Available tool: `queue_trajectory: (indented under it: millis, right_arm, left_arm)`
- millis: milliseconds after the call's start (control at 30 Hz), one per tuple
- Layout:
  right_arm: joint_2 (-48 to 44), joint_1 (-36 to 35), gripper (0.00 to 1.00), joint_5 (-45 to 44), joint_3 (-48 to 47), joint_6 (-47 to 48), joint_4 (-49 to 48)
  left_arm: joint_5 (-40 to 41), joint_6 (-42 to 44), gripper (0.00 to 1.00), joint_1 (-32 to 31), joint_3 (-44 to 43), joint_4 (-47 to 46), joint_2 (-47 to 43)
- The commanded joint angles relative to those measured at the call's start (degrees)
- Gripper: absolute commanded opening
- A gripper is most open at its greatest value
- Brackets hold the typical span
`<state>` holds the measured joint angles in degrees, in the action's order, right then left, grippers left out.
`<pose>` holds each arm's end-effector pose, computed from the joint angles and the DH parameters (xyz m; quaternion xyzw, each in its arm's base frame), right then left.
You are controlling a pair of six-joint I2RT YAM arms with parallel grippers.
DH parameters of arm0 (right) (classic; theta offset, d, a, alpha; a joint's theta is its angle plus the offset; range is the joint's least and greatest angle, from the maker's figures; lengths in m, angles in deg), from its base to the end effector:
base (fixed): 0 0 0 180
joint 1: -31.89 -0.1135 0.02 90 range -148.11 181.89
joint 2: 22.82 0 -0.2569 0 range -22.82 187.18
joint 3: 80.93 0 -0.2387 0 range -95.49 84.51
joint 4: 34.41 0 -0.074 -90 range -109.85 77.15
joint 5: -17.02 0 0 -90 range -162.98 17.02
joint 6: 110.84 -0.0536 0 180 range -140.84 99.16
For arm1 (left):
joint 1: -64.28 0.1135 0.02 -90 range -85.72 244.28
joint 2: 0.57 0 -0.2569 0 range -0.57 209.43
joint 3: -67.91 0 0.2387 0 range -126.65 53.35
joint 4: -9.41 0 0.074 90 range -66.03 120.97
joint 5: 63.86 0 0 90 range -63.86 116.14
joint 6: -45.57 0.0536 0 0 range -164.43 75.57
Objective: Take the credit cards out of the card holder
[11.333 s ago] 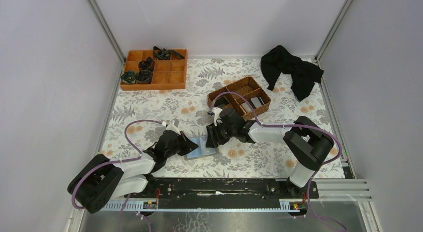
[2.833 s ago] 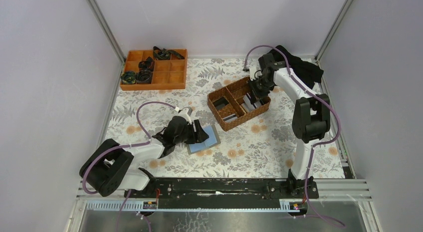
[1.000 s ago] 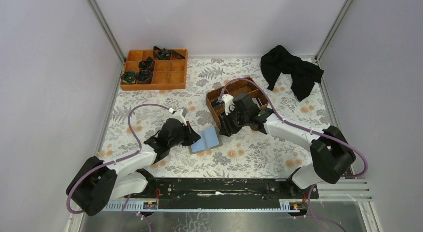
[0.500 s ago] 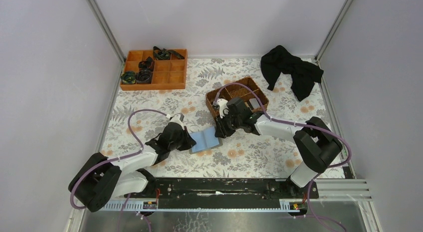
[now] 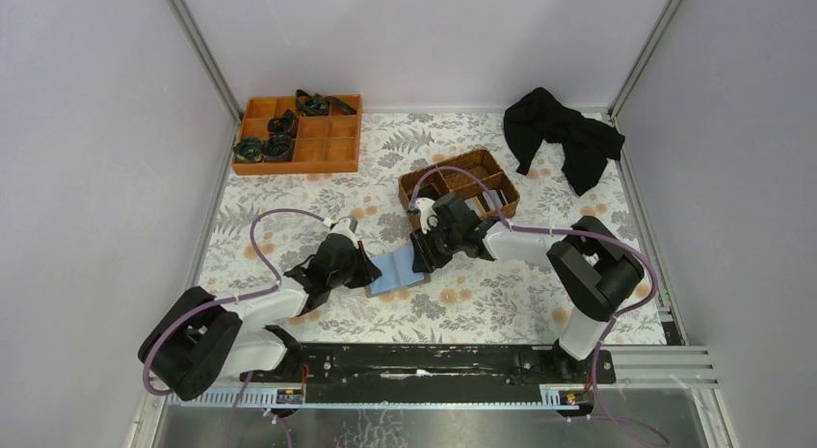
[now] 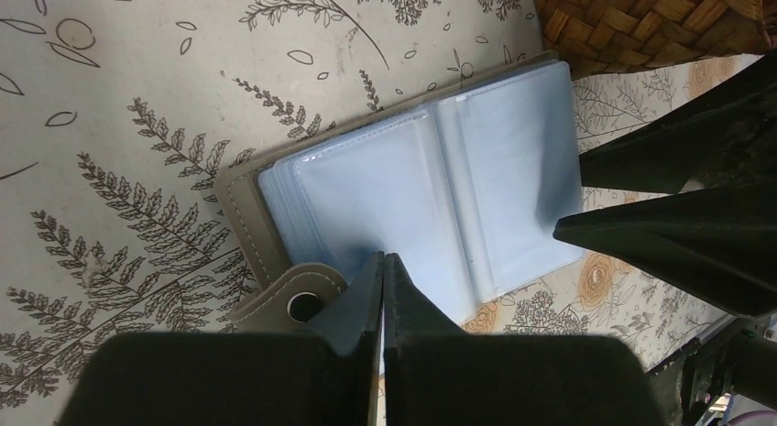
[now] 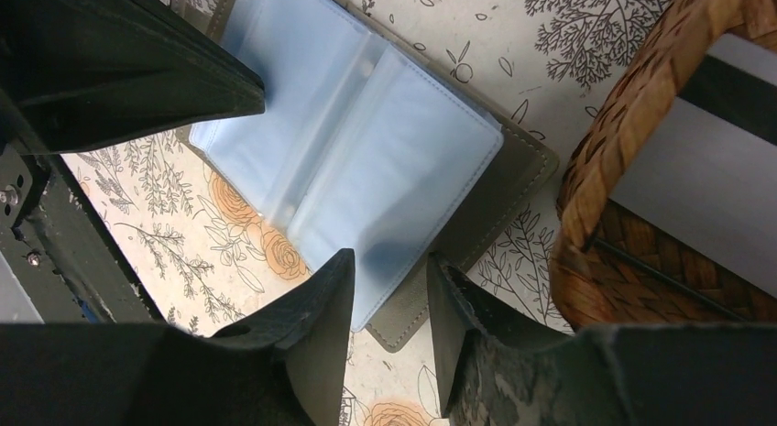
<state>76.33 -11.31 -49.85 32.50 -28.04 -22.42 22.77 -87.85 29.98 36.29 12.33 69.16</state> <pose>0.2406 0.2548 0.1521 -0.3529 0.8356 0.3284 0.2636 0.1758 -0.1238 0.1235 -0.0602 0.9078 -0.2808 0.3058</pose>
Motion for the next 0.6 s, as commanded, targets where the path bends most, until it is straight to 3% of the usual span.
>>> queue_trajectory:
  millis: [0,267,567]
  right_arm:
    - [0.50,-0.39,0.42,1.56,-2.44,-0.12,-1.74]
    - [-1.12,-0.79,0.33,3.74,-3.79,-0.84,-1.11]
    - [-2.19,-3.02,0.31,3.86,-4.69,-1.33,-0.71]
  left_arm:
    - [0.89,1.31,0.00,0.18,0.93,4.13,1.89]
    - [0.40,1.41,0.00,0.20,1.21,2.68,3.27]
    - [0.09,1.67,0.00,0.20,1.42,1.89,3.99]
